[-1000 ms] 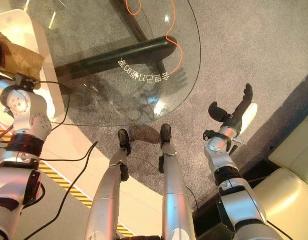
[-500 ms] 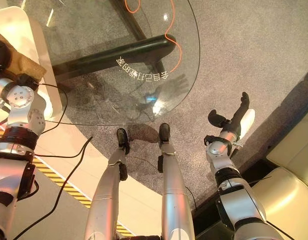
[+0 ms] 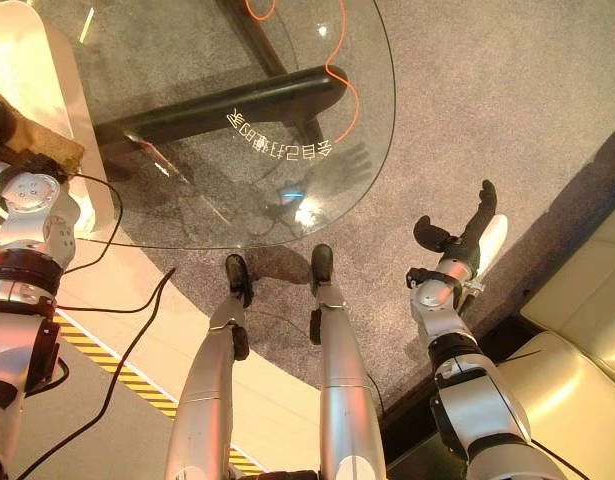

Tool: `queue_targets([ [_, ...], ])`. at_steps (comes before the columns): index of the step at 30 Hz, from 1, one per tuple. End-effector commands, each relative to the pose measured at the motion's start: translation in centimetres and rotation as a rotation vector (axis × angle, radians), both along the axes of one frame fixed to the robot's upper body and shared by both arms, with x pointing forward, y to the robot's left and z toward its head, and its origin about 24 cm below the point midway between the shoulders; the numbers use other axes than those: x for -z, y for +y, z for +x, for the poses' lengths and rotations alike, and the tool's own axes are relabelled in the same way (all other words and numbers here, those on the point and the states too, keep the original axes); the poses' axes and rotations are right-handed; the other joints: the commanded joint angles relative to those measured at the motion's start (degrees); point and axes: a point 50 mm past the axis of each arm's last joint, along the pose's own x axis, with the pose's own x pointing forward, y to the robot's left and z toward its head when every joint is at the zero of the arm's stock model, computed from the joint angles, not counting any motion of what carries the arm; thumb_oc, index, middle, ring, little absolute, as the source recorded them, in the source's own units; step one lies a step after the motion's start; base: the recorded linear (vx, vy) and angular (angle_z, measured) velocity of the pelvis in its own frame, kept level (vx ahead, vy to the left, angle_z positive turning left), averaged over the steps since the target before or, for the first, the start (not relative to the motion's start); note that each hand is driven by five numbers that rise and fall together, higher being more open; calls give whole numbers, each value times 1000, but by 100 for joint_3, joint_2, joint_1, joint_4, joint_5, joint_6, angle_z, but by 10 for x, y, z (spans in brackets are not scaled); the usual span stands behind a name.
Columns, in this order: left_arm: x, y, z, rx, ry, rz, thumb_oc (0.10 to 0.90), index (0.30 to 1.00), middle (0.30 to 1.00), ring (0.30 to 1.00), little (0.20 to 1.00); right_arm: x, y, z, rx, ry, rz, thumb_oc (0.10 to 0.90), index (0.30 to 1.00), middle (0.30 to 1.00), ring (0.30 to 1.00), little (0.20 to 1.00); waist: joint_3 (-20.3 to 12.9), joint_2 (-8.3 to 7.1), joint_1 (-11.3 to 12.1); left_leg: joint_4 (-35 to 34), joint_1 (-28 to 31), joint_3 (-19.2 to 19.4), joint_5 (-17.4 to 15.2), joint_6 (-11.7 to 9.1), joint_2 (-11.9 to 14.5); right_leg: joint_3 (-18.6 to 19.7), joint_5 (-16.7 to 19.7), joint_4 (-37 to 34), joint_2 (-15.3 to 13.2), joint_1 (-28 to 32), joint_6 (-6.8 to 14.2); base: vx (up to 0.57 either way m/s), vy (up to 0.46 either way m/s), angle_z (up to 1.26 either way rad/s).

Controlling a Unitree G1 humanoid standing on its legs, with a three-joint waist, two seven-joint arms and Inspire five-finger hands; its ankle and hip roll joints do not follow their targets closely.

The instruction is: Wipe the table with a cloth and put it in the basket.

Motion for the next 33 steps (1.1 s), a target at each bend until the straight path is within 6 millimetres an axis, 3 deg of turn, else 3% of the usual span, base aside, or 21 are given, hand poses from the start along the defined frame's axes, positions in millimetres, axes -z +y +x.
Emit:
queue_targets([
  [1, -57, 43, -35, -226, -141, 136, 100, 300, 300, 300, 200, -8, -12, -6, 44, -78, 6, 800, 900, 900, 900, 900, -164, -51, 148, 269, 31, 137, -450, 17, -269, -117, -457, -54, 417, 191, -35, 0, 0, 0],
  [21, -44, 50, -31, -197, -48, 99, 100, 300, 300, 300, 200, -7, -16, -7, 53, -86, 12, 800, 900, 900, 900, 900, -164, -72, 187, 318, 9, 92, -459, 33, -299, -185, -452, -32, 375, 191, -10, 0, -1, 0],
  [33, -39, 42, -23, -152, -4, 93, 100, 300, 300, 300, 200, -12, -26, -9, 81, -95, 2, 800, 900, 900, 900, 900, -164, 47, 233, 306, 29, 47, -408, 26, -374, -231, -443, -12, 291, 213, 43, -7, 4, 3],
])
